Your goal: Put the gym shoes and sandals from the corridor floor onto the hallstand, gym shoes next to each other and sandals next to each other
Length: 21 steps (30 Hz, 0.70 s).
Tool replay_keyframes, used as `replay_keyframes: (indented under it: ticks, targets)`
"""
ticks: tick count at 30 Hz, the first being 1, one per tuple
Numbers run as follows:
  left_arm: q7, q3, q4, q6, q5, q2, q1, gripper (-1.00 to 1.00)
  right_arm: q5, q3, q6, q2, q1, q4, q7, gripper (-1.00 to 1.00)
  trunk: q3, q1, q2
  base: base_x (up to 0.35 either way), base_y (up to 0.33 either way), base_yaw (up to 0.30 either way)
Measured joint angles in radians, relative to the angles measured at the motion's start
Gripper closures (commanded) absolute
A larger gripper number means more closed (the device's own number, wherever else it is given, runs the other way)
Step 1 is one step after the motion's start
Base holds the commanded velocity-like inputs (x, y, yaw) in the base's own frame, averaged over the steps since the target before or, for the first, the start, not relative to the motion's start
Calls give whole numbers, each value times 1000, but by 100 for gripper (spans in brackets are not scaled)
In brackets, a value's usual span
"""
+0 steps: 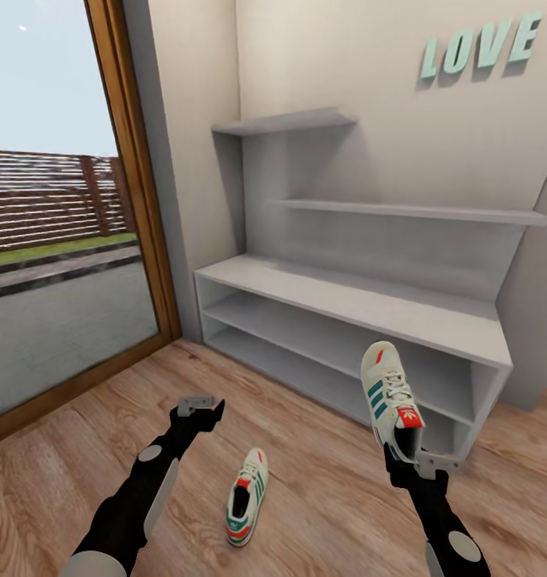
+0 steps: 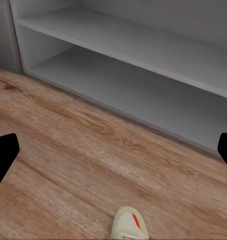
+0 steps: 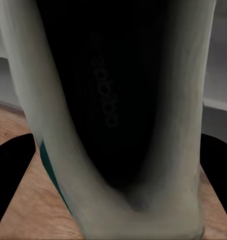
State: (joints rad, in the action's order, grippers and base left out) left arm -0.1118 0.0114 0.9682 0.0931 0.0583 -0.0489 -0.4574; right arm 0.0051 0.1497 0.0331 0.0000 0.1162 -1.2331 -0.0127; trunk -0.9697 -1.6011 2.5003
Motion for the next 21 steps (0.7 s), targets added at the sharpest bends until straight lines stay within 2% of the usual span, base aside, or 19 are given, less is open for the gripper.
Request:
replay_keyframes:
  ticks: [5, 11, 21]
  targets:
    - [0, 0, 0, 0, 0, 0, 0, -100, 0, 0, 0, 0, 0, 0, 0, 100, 0, 0, 0, 202, 220, 0]
    - [0, 0, 0, 0, 0, 0, 0, -100, 3, -1, 0, 0, 0, 0, -1, 100, 0, 0, 0, 80, 232, -19]
    - [1, 2, -1, -1, -4, 0, 0, -100, 1, 0, -1, 0, 0, -1, -1, 100, 0, 0, 0, 8, 40, -238]
